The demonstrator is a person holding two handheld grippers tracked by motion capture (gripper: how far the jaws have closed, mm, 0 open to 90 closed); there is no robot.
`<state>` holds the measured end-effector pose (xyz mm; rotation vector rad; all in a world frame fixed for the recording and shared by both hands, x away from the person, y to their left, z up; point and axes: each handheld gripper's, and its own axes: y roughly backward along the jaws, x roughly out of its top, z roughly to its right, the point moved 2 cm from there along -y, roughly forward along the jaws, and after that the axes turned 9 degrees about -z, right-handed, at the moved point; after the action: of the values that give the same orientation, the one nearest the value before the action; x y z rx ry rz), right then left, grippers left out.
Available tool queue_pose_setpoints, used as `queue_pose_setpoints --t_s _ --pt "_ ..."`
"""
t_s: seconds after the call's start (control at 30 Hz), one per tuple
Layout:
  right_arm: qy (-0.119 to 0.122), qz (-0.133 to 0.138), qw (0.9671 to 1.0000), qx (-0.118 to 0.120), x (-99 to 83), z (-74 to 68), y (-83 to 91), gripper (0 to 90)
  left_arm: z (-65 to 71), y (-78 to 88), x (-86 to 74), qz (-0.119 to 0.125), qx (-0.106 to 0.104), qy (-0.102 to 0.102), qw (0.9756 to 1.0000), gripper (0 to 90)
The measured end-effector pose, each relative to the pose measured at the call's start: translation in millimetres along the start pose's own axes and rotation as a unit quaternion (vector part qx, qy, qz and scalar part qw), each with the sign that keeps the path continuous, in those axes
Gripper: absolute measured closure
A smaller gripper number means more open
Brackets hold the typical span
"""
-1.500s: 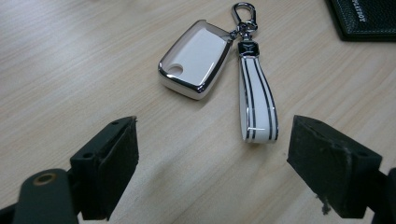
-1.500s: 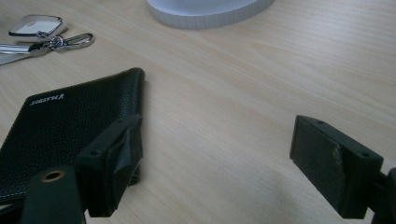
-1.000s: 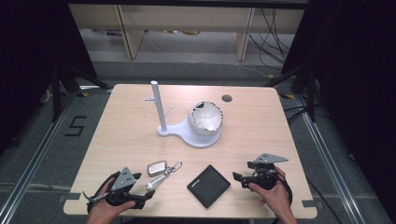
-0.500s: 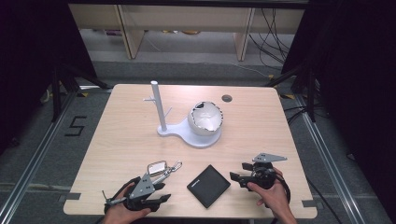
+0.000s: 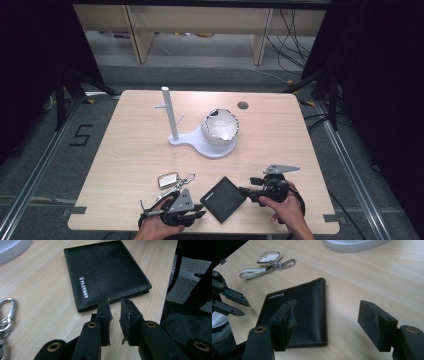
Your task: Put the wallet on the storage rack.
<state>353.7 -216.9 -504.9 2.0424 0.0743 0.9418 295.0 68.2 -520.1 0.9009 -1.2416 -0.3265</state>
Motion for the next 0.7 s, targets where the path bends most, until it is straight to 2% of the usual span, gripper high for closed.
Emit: queue_pose_setpoints --t_s 0.03,0.1,0.17,0.2,0.23,0.27,0.3,0.33,0.37,0.4,0.43,0.5,0.53,0.57,0.6,0.63,0.67,0.7 --pt "0.002 0.005 0.9999 0.009 0.9 -0.5 -2.3 32.9 1.6 -2.4 0.9 0.002 -0.002 0.003 1.0000 78.2" --pt "-0.005 0.001 0.9999 0.014 1.3 -2.9 -3.3 33.3 3.5 -4.4 1.9 0.003 -0.003 0.008 1.0000 78.6" --pt "0.003 -0.001 0.9998 0.017 3.0 -2.8 -5.7 33.9 4.1 -7.0 4.0 0.001 -0.005 0.005 1.0000 79.1" --pt "-0.006 -0.006 0.9999 0.012 4.3 -6.5 -7.9 34.7 2.7 -8.3 4.9 -0.002 -0.005 -0.005 1.0000 79.2" --pt "0.007 -0.008 0.9998 0.017 5.4 -5.1 -9.3 35.3 3.5 -10.7 6.7 -0.007 -0.003 -0.005 1.0000 79.5" --pt "0.005 -0.014 0.9998 0.013 6.1 -6.1 -10.6 35.3 3.5 -10.7 6.7 -0.007 -0.003 -0.005 1.0000 79.8" --pt "-0.012 -0.021 0.9994 0.024 6.3 -9.7 -12.1 35.6 4.1 -12.8 8.3 -0.010 -0.007 0.001 0.9999 80.0" --pt "0.009 -0.015 0.9996 0.020 7.5 -6.6 -14.3 35.9 3.8 -14.4 9.4 -0.009 -0.008 0.001 0.9999 80.2" --pt "-0.012 -0.027 0.9993 0.024 7.6 -9.9 -15.9 36.2 3.3 -15.8 9.8 -0.013 -0.007 -0.002 0.9999 80.2" --pt "0.006 -0.026 0.9994 0.022 8.9 -6.8 -18.2 36.6 4.1 -17.0 10.2 -0.014 -0.010 0.001 0.9999 80.5" --pt "0.006 -0.030 0.9993 0.022 9.3 -6.6 -19.5 37.2 3.7 -17.6 10.4 -0.026 -0.006 -0.001 0.9996 81.0" --pt "0.009 -0.032 0.9991 0.027 10.2 -5.8 -22.5 37.6 3.5 -18.3 10.7 -0.027 -0.009 -0.006 0.9996 81.5" --pt "-0.011 -0.041 0.9986 0.031 10.1 -8.3 -23.5 38.1 4.6 -20.0 11.4 -0.016 -0.010 0.006 0.9998 81.5" --pt "0.005 -0.040 0.9988 0.027 11.4 -4.4 -25.5 38.7 3.9 -19.9 11.9 -0.017 -0.011 0.006 0.9998 81.9" --pt "0.004 -0.042 0.9988 0.024 12.2 -3.7 -26.9 39.5 2.9 -19.4 11.8 -0.024 -0.010 0.003 0.9997 82.2" --pt "-0.015 -0.045 0.9981 0.039 12.4 -6.6 -28.3 39.8 3.5 -19.8 11.8 -0.023 -0.010 0.006 0.9997 82.5" --pt "0.002 -0.044 0.9985 0.032 13.5 -3.6 -29.1 39.8 3.6 -20.6 11.8 -0.022 -0.010 0.009 0.9997 83.1" --pt "0.000 -0.048 0.9984 0.031 13.8 -3.9 -29.7 39.9 3.6 -20.9 11.9 -0.022 -0.011 0.012 0.9996 83.7"
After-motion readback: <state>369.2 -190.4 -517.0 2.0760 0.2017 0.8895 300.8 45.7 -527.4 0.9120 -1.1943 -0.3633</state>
